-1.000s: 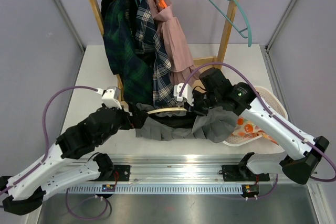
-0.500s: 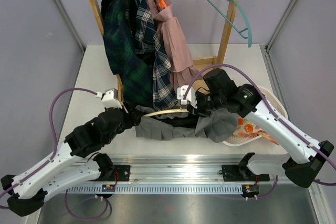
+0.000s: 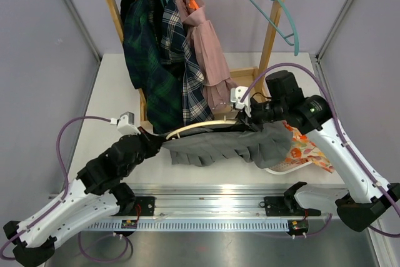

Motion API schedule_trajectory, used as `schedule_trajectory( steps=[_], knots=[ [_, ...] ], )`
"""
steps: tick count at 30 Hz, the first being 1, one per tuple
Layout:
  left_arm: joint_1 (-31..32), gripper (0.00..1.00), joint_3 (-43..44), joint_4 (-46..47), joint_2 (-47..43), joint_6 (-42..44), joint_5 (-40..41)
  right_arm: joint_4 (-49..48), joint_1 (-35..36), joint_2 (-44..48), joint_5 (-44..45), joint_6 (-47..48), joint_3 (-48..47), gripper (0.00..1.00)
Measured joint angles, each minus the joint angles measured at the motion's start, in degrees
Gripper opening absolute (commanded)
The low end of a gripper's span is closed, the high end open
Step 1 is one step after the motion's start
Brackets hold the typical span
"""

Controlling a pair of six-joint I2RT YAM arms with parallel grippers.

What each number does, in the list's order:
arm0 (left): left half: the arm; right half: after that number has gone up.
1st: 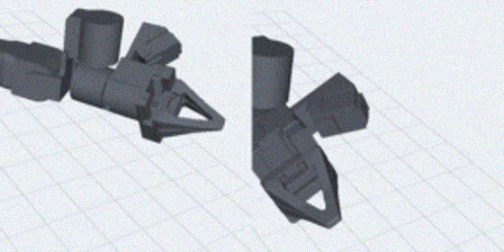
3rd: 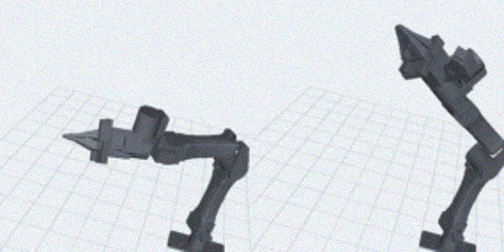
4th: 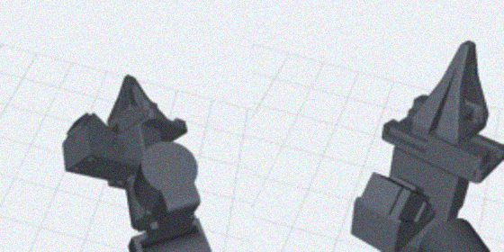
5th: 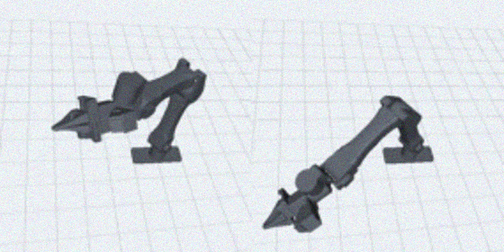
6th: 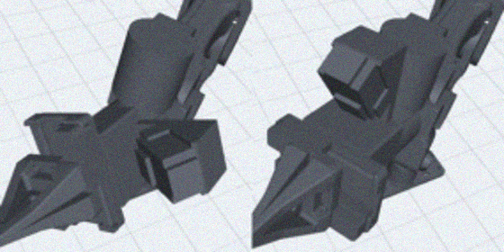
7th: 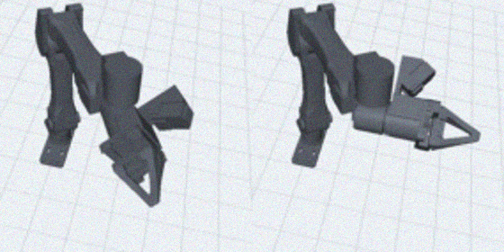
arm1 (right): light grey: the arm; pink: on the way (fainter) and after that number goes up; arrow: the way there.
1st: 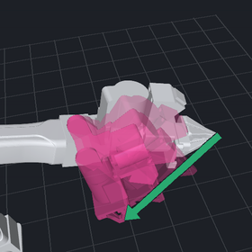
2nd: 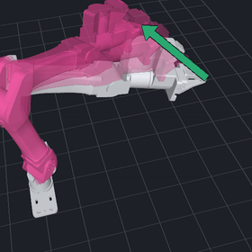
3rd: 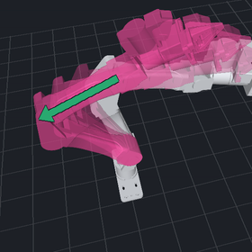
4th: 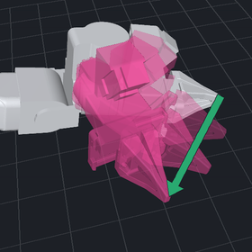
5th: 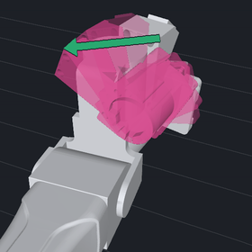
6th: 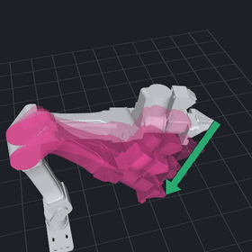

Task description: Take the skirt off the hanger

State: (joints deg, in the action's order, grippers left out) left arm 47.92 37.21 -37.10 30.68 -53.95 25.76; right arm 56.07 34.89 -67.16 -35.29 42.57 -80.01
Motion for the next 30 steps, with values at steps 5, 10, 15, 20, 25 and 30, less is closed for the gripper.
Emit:
schedule_trajectory(
  steps=[5,10,15,20,25,30],
  knots=[
    [-0.1,0.00,-2.4,4.3,-4.3,-1.8,-2.6,1.9,-3.7,0.3,-5.7,-0.5,-3.4,0.00],
    [-0.3,0.20,-3.1,5.2,-5.1,-1.4,-3.3,2.9,-4.0,0.8,-7.9,-2.1,-3.4,0.00],
    [-1.3,0.91,-4.0,2.8,-9.3,3.2,-1.8,3.5,-4.7,1.7,-7.7,-3.6,-4.0,0.00],
    [-1.7,0.99,-7.5,5.7,-21.8,13.2,-4.8,3.5,-4.8,2.8,-8.1,-4.8,-4.6,0.00],
    [-1.7,0.99,-8.7,9.6,-30.5,25.1,-10.9,3.4,-4.9,1.8,-8.2,-6.2,-6.7,0.00],
    [-1.7,0.94,-8.7,11.4,-30.5,34.1,-15.8,3.1,-5.1,-0.2,-9.4,-8.1,-9.8,0.00]
  ],
)
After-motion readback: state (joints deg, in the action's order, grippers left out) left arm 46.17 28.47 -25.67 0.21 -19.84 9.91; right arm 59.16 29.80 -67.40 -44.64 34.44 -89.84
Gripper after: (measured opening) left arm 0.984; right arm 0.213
